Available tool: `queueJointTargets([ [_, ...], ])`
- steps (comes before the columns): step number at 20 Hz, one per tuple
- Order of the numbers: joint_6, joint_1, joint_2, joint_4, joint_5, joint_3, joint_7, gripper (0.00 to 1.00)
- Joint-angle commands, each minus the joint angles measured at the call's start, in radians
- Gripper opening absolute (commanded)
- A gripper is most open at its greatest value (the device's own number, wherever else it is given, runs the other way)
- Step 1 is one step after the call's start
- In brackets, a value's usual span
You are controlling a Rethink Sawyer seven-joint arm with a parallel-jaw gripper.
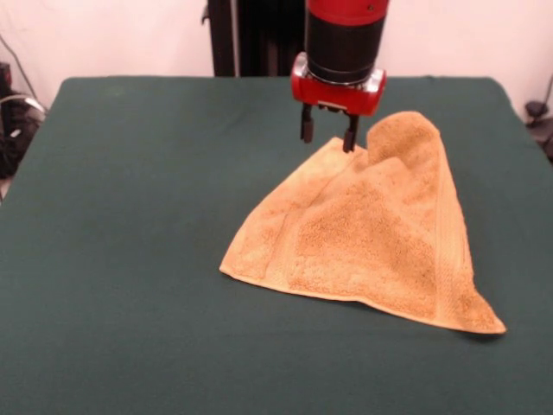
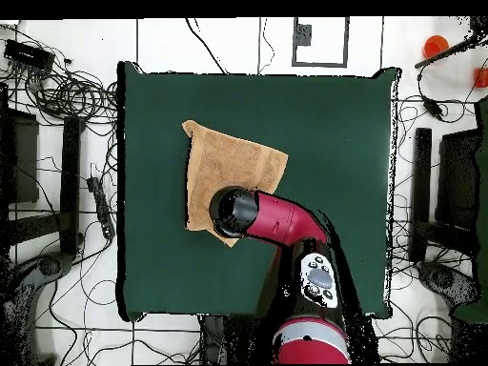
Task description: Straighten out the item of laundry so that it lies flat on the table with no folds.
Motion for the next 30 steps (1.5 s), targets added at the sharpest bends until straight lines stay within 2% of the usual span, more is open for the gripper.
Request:
queueJointTargets([
  [1, -0.073, 0.049, 0.088, 0.086, 0.022, 0.072, 0.209, 1.00],
  [15, -0.162, 0.053, 0.127, 0.114, 0.046, 0.092, 0.230, 1.00],
  [30, -0.161, 0.038, 0.140, 0.111, 0.057, 0.098, 0.217, 1.00],
])
